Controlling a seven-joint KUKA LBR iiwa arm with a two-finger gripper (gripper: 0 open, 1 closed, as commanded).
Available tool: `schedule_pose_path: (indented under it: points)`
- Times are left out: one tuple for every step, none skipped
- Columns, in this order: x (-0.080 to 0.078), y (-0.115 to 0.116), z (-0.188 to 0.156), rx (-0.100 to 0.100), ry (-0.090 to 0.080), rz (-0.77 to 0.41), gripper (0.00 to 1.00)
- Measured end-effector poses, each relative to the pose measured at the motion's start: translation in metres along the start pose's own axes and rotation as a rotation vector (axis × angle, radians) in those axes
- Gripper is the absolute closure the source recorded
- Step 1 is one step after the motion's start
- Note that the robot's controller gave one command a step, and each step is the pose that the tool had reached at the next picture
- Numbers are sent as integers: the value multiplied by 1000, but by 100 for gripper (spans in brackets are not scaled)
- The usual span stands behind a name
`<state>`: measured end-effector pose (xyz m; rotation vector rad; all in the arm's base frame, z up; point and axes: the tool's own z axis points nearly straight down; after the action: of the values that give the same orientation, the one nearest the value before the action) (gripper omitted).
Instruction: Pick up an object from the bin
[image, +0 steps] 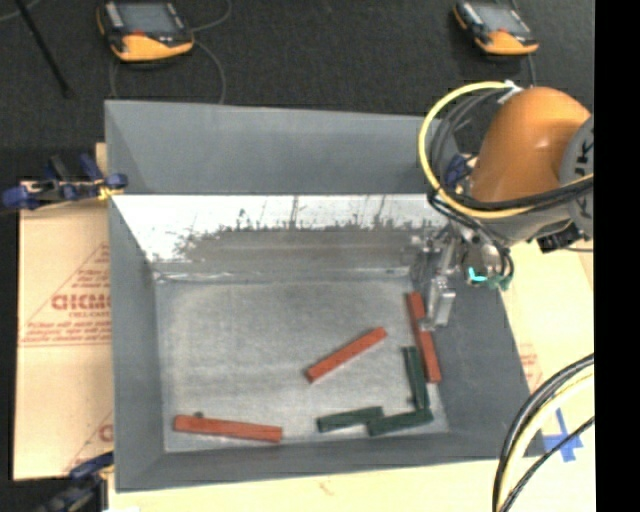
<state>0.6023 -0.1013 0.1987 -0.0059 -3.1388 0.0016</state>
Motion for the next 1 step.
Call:
schedule_pose_path:
  points:
    - [10,43,130,0,-4,-329,0]
